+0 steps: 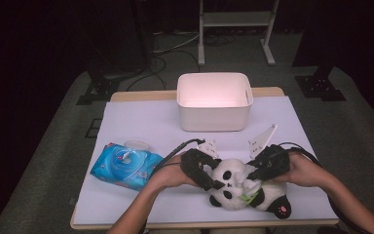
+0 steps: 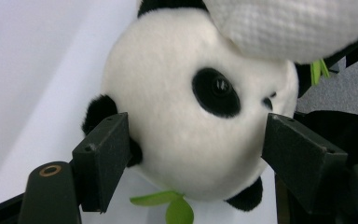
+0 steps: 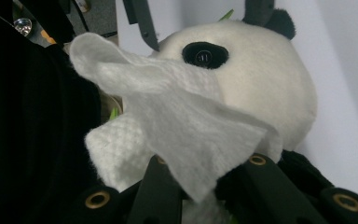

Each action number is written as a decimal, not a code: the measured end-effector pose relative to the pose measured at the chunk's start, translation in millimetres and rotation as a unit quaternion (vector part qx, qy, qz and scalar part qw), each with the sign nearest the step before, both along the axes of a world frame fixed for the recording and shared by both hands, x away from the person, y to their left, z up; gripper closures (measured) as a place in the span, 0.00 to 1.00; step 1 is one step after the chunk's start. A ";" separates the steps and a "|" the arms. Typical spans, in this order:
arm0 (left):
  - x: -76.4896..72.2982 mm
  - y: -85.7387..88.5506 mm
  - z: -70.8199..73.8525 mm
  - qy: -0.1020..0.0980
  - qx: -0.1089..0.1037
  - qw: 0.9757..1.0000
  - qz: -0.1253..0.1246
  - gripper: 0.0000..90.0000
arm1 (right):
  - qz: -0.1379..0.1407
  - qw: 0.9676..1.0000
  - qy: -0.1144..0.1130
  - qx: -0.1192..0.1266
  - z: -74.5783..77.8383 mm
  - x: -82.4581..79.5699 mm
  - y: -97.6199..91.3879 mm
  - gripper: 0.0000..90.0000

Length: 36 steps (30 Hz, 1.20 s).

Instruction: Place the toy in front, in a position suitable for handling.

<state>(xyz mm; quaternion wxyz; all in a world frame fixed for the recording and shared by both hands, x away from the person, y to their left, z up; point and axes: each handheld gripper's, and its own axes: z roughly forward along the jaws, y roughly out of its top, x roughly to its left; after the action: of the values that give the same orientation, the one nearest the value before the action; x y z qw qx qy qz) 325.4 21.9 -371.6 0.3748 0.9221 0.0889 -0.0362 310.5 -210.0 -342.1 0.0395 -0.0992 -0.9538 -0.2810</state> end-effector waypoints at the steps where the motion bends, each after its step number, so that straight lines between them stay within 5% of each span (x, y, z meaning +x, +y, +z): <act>1: 0.6 -1.1 0.8 0.000 -0.001 1.000 0.000 0.26 | 0.000 1.000 -0.001 0.000 -0.1 -0.7 -0.2 0.92; 8: 2.7 -2.6 -2.7 0.014 -0.006 1.000 -0.009 0.34 | 0.006 1.000 -0.004 -0.013 0.4 -6.8 1.4 0.92; 27: -7.5 -1.4 -3.2 -0.010 0.003 1.000 -0.009 0.34 | 0.026 0.999 -0.018 -0.027 18.9 16.2 31.1 0.92; 36: -8.8 -0.4 -4.1 -0.008 -0.003 1.000 -0.010 0.34 | 0.017 0.999 -0.011 -0.038 14.7 14.4 24.0 0.92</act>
<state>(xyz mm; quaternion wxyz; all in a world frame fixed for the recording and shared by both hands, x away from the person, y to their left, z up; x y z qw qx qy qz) 316.6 21.5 -375.6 0.3780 0.9221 0.0765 -0.0326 324.9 -186.0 -327.4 0.0301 -0.0808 -0.9657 -0.2449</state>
